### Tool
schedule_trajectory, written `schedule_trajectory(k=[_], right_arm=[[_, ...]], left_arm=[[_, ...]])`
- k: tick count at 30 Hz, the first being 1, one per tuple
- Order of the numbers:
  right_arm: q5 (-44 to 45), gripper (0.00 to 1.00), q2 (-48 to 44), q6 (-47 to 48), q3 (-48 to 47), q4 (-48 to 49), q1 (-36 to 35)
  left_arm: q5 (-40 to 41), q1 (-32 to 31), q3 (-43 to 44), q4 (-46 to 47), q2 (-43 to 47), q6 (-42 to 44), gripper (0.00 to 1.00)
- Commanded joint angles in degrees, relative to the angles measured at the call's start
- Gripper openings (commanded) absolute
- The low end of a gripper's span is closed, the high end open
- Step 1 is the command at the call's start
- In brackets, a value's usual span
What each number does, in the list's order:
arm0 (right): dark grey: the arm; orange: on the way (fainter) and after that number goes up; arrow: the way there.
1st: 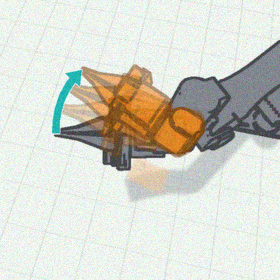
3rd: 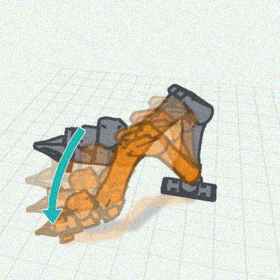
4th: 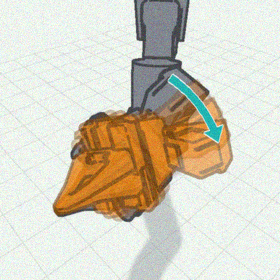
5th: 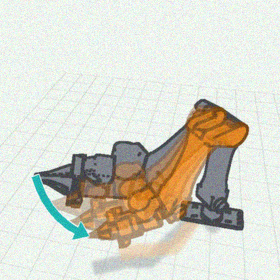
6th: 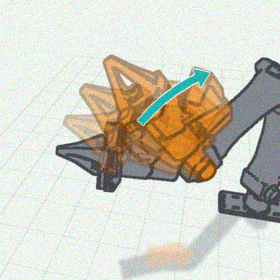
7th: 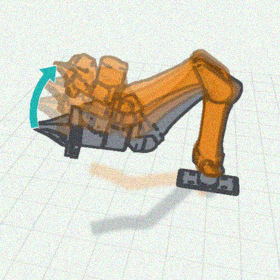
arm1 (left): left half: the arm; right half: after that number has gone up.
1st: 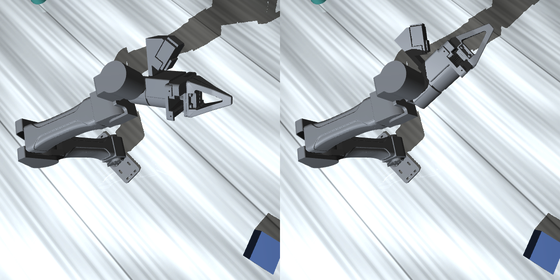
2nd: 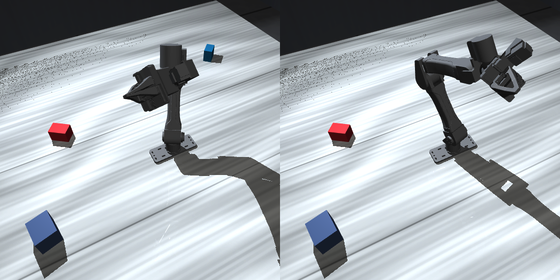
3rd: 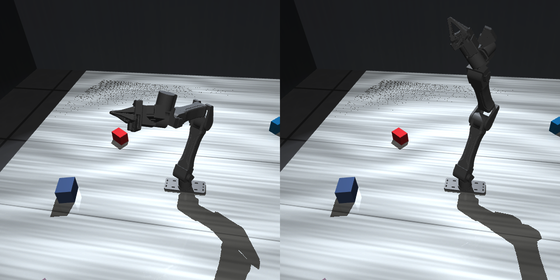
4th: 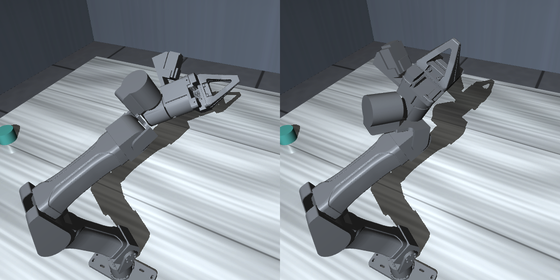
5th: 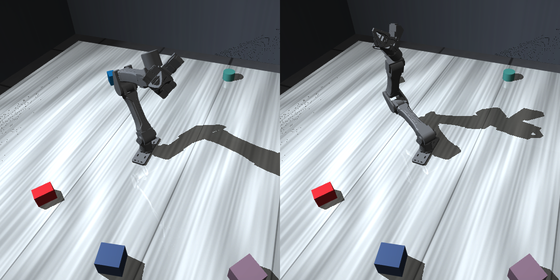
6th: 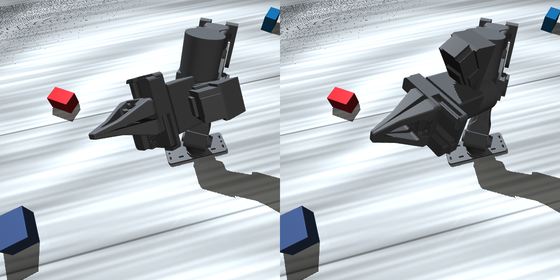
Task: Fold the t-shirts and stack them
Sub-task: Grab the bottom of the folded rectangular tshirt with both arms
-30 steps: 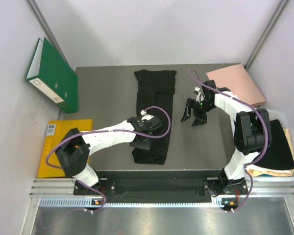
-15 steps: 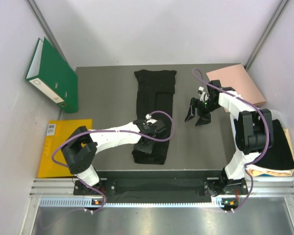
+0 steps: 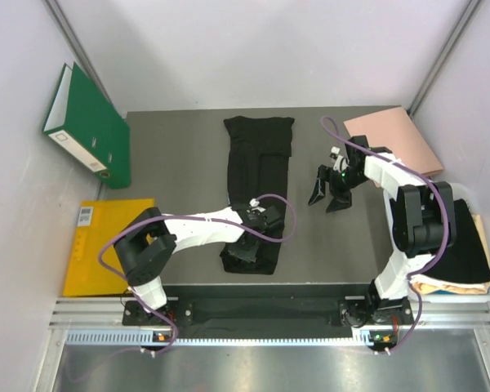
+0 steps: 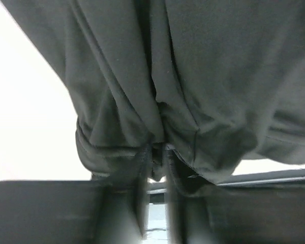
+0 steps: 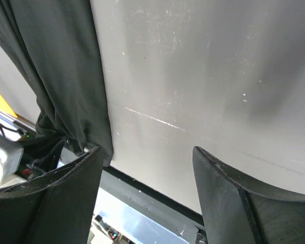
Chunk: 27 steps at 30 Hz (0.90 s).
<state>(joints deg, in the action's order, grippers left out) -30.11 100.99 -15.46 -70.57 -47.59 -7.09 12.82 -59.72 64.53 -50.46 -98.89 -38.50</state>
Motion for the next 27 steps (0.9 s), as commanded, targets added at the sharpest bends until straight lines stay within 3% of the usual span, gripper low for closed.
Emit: schedule_trajectory(k=[1,4,14,21,27], right_arm=[[-0.7,0.71,-1.8,0.7,0.3,0.4,0.9],[-0.6,0.71,-2.2,0.7,0.4,0.4,1.2],[-0.7,0.71,-2.1,0.8,1.7,1.1,1.4],[-0.8,0.71,-1.6,0.9,2.1,1.5,1.3],[-0.9,0.71,-1.5,1.3,1.8,0.8,1.3]], left_arm=[[0.4,-0.2,-0.2,0.5,-2.3,0.4,0.13],[2.5,-0.3,1.6,-1.5,-1.7,-0.4,0.0],[9.7,-0.2,12.4,-12.6,5.1,-5.4,0.0],[-3.3,-0.3,17.5,-8.3,2.6,0.2,0.0],[-8.5,-0.7,16.6,-9.0,-2.7,2.2,0.0]])
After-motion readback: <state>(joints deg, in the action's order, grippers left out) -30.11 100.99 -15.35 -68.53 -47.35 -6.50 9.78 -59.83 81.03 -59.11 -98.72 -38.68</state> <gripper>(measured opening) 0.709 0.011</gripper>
